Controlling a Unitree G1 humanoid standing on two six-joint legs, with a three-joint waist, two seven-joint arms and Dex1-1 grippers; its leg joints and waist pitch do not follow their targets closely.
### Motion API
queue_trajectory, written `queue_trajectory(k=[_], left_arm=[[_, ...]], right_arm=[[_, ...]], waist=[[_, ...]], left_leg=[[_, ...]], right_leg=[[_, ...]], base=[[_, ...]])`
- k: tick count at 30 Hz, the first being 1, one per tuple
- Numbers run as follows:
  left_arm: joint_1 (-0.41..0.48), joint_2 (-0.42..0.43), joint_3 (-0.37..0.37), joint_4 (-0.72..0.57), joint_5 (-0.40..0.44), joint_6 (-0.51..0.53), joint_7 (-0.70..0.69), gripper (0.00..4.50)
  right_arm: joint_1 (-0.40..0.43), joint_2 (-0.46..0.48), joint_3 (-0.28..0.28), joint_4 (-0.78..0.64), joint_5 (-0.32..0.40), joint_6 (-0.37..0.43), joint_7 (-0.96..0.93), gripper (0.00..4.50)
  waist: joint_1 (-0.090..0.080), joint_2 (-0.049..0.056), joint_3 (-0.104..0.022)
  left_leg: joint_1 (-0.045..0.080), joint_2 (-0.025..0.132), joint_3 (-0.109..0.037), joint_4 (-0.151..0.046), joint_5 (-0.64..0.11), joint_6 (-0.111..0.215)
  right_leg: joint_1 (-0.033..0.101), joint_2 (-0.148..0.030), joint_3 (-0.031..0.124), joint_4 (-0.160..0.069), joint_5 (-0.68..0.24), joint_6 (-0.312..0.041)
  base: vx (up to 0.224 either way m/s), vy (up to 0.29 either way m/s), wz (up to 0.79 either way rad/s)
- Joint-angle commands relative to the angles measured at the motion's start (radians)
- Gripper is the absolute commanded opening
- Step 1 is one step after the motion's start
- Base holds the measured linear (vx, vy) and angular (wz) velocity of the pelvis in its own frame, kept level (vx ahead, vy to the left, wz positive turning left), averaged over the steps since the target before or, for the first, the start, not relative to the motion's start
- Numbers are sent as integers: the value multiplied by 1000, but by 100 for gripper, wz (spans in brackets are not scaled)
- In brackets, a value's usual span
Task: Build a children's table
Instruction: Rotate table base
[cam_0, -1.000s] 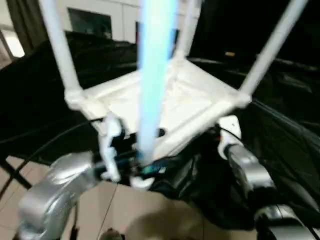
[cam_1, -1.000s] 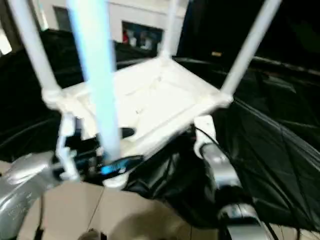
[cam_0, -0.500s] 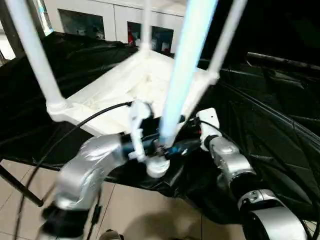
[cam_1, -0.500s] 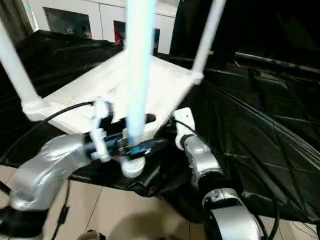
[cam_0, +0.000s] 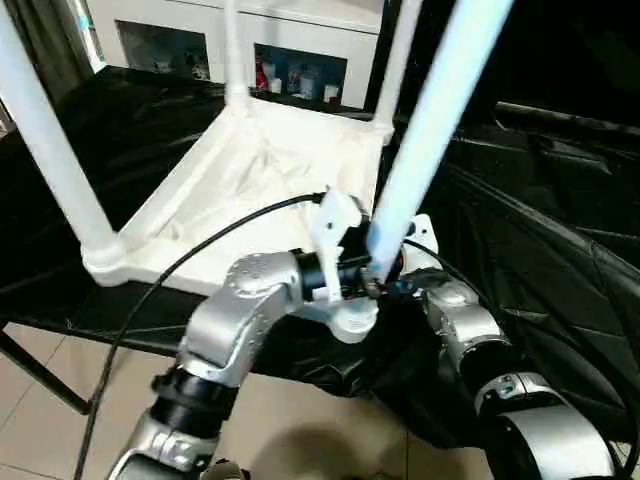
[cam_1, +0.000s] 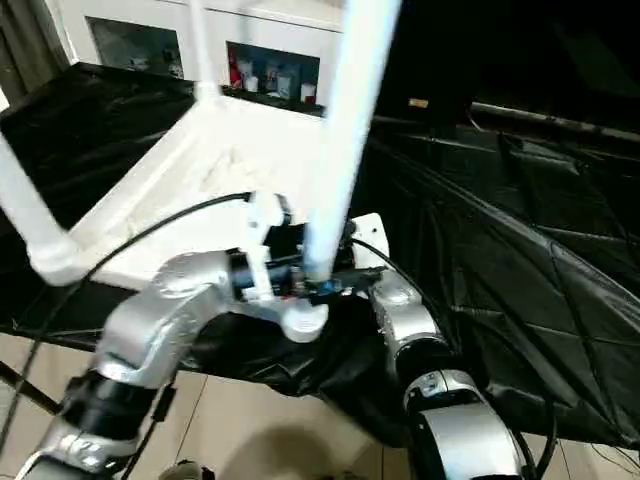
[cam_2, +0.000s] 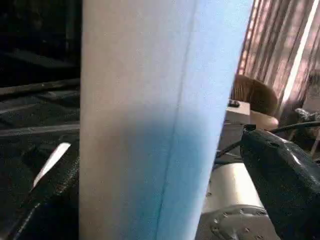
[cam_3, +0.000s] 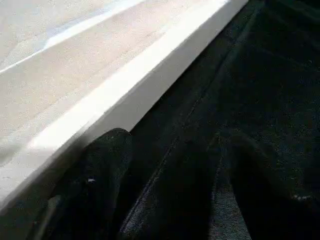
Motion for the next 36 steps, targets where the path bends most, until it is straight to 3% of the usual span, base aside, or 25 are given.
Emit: queue_trajectory(k=[1, 5, 8, 12, 13, 16, 18, 19, 20, 22, 23, 24, 26, 27, 29, 30, 31, 32, 34, 35, 36], left_arm=[[-35, -23, -53, 62, 56, -44, 29, 448], [-50, -21, -43, 101, 83, -72, 54, 448], [-96, 5, -33, 211, 177, -161, 127, 448], [-121, 4, -6, 280, 202, -193, 185, 448], [-122, 4, -5, 282, 203, -195, 186, 448], [-129, -16, 13, 342, 202, -235, 207, 448], [-131, -25, 16, 366, 205, -256, 214, 448], [-134, -30, 18, 384, 210, -269, 223, 448], [-139, -35, 19, 405, 217, -284, 235, 448], [-143, -41, 22, 423, 223, -298, 251, 448], [-148, -48, 26, 443, 227, -312, 270, 448], [-152, -65, 35, 466, 234, -315, 315, 448], [-151, -73, 36, 485, 250, -315, 349, 448], [-152, -73, 33, 499, 269, -318, 380, 448], [-155, -73, 32, 515, 282, -328, 400, 448], [-157, -75, 34, 527, 283, -340, 404, 448], [-155, -85, 43, 533, 264, -357, 385, 448], [-151, -91, 50, 533, 248, -366, 367, 448], [-151, -91, 50, 533, 248, -366, 367, 448], [-141, -90, 57, 520, 232, -374, 344, 448], [-97, -83, 75, 445, 163, -368, 262, 448]], right_arm=[[-32, 35, 21, 5, 4, -35, 39, 320], [-38, 34, 12, 13, 6, -45, 21, 320], [-53, -9, -54, 16, 44, -64, -12, 320], [-37, -67, -98, -6, 75, -71, 6, 320], [-36, -69, -99, -7, 76, -71, 7, 320], [10, -130, -134, -81, 105, -72, 45, 320], [24, -140, -140, -101, 110, -72, 53, 320], [33, -143, -142, -114, 112, -72, 55, 320], [44, -146, -144, -130, 116, -72, 58, 320], [56, -149, -145, -149, 120, -70, 61, 320], [72, -150, -145, -176, 124, -67, 63, 320], [117, -151, -144, -252, 134, -50, 70, 320], [160, -143, -149, -324, 145, -33, 59, 320], [181, -138, -154, -360, 151, -23, 50, 320], [194, -134, -157, -383, 155, -16, 45, 320], [206, -130, -157, -402, 157, -11, 44, 320], [230, -123, -154, -442, 158, 0, 43, 320], [255, -118, -151, -484, 160, 12, 41, 320], [255, -118, -151, -484, 160, 12, 41, 320], [285, -116, -146, -542, 165, 37, 36, 320], [334, -114, -143, -643, 180, 79, 29, 320]], waist=[[7, 17, -78], [7, 15, -77], [11, 13, -78], [17, 20, -79], [21, 17, -80], [29, 34, -82], [32, 21, -82], [32, 32, -84], [31, 35, -85], [32, 31, -84], [34, 55, -86], [34, 45, -85], [32, 67, -83], [32, 61, -83], [28, 70, -84], [28, 80, -84], [26, 83, -82], [25, 86, -85], [26, 84, -87], [25, 90, -88], [28, 92, -86]], left_leg=[[16, 7, 2, -72, -312, -21], [14, 8, 0, -74, -326, -22], [17, 7, 1, -75, -324, -16], [18, 8, 1, -71, -312, -13], [19, 9, 3, -70, -310, -11], [20, 5, 2, -69, -313, -11], [17, 3, 4, -68, -313, -3], [16, 4, 3, -68, -311, -1], [12, 1, 2, -68, -307, 2], [13, 0, 3, -67, -315, 10], [15, 1, 0, -67, -322, 6], [15, 1, 2, -68, -335, 10], [15, 0, 0, -69, -352, 13], [14, -1, 0, -70, -353, 15], [10, -4, -2, -70, -357, 17], [10, -5, -4, -71, -361, 14], [12, -7, -3, -70, -377, 15], [10, -8, -6, -71, -377, 15], [10, -7, -6, -72, -364, 21], [6, -5, -7, -74, -348, 29], [7, -6, -6, -74, -340, 33]], right_leg=[[51, -36, 24, -76, -221, -182], [50, -38, 23, -80, -256, -171], [46, -36, 22, -83, -266, -161], [46, -39, 22, -78, -238, -177], [47, -39, 22, -79, -232, -178], [50, -38, 22, -79, -218, -182], [52, -37, 21, -84, -230, -180], [53, -39, 21, -85, -231, -181], [55, -38, 19, -86, -240, -182], [53, -39, 19, -92, -284, -171], [52, -41, 19, -90, -296, -172], [52, -38, 18, -99, -322, -161], [50, -36, 16, -103, -343, -156], [52, -34, 15, -106, -354, -149], [51, -35, 12, -111, -412, -126], [51, -36, 10, -111, -431, -122], [46, -36, 9, -125, -477, -104], [48, -38, 6, -123, -493, -97], [49, -38, 4, -125, -488, -94], [49, -37, 3, -126, -466, -99], [48, -37, 5, -126, -459, -102]], base=[[0, 0, 0], [0, 0, 0], [0, 0, 0], [0, 0, 0], [0, 0, 0], [0, 0, 0], [0, 0, 0], [0, 0, 0], [0, 0, 0], [0, 0, 0], [0, 0, 0], [0, 0, 0], [0, 0, 0], [0, 0, 0], [0, 0, 0], [0, 0, 0], [0, 0, 0], [0, 0, 0], [0, 0, 0], [0, 0, 0], [0, 0, 0]])
